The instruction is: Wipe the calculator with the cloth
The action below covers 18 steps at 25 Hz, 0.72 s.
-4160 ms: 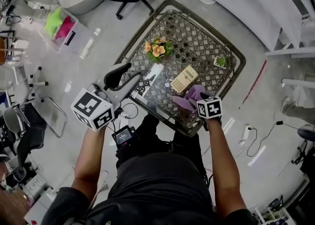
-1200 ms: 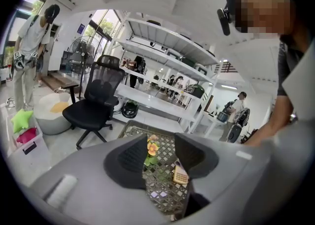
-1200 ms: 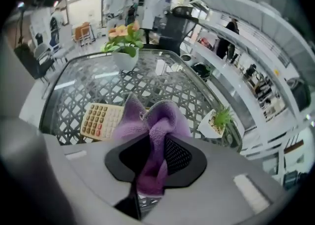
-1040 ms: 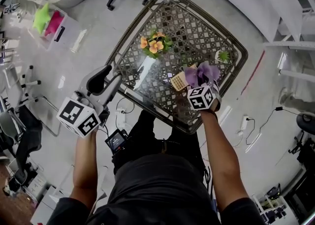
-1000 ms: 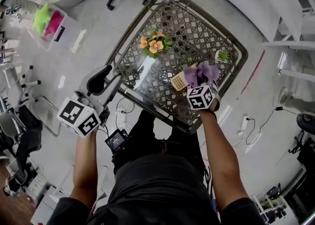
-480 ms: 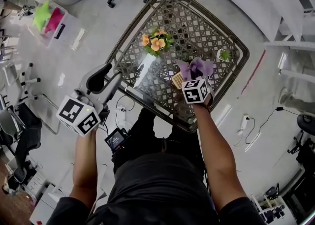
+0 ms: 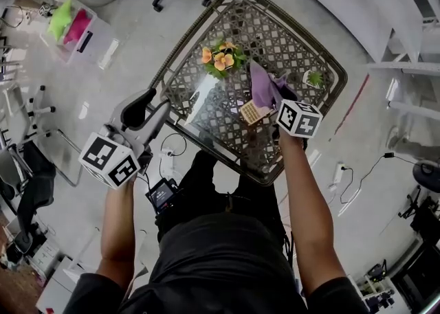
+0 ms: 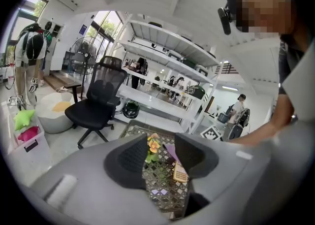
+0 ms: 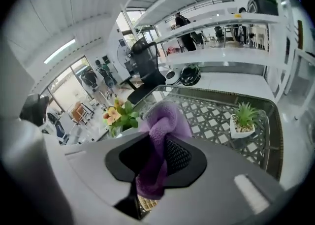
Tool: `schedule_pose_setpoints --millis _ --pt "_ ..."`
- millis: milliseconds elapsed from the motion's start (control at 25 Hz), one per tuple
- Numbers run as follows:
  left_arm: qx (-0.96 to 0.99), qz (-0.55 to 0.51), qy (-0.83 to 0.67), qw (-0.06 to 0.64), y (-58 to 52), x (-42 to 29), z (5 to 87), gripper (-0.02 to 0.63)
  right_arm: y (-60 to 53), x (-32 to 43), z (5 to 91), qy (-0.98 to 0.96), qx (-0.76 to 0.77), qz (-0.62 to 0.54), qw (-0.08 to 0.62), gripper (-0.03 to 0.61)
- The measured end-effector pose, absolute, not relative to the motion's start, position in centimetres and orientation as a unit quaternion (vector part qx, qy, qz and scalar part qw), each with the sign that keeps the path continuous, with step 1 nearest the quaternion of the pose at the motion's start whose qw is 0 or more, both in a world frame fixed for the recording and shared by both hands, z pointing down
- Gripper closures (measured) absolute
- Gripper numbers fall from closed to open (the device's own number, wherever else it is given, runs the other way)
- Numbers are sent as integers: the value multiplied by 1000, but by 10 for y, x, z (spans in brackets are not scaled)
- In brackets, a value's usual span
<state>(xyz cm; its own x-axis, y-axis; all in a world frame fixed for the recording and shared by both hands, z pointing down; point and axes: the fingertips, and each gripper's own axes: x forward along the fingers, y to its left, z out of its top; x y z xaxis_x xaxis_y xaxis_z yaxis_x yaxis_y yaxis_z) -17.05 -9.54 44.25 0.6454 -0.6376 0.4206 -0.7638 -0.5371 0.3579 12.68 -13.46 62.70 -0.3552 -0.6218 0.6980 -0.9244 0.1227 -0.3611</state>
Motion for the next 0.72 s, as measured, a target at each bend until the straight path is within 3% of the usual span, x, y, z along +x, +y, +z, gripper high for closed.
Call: schedule_pose_setpoints --millis 720 --pt "869 126 -398 266 -73 -166 450 385 -90 128 699 -697 518 437 235 506"
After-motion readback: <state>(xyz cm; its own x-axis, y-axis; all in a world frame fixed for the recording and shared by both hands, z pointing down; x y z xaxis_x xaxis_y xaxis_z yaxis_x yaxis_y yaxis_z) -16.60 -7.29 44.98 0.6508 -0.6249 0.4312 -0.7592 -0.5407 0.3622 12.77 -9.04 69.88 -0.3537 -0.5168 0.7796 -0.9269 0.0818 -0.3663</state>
